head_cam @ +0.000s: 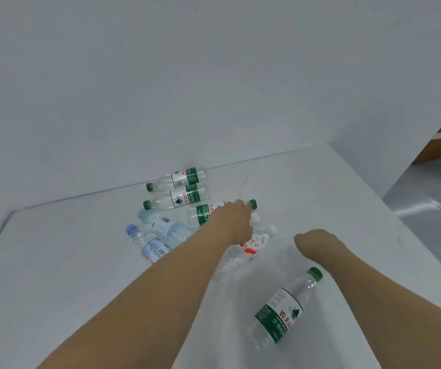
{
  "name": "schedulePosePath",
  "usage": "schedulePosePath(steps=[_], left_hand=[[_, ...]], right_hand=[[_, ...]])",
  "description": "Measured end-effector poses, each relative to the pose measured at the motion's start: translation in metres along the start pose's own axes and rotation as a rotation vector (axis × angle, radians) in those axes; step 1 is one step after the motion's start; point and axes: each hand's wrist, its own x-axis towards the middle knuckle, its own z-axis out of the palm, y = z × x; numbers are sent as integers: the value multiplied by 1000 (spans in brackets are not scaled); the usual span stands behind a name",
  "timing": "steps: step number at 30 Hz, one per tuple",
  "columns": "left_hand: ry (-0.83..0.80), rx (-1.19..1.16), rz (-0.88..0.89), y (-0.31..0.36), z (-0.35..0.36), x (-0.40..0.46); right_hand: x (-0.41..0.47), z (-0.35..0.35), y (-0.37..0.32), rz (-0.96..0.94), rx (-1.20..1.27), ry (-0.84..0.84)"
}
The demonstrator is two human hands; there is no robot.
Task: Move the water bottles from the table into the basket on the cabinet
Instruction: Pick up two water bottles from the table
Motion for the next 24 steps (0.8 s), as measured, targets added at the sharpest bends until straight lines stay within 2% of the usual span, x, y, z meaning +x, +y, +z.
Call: schedulePosePath(steps=[1,6,10,14,18,21,24], left_hand=[[-47,42,12,11,12,7],[-83,223,-2,33,72,46],[-33,277,-67,36,106,70],[29,276,-132,40,123,83],[75,143,-169,50,116,78],[146,-93,-189,48,100,57],[257,-319,-250,33,80,31]], right_hand=[[6,9,8,12,40,-36],[37,48,37,137,374,-171],[53,77,52,259,582,-196],[57,103,61,345,737,-150],[55,107,65,405,962,-96],[46,98,58,468,1140,-77],[30,80,34,297,1240,-2]])
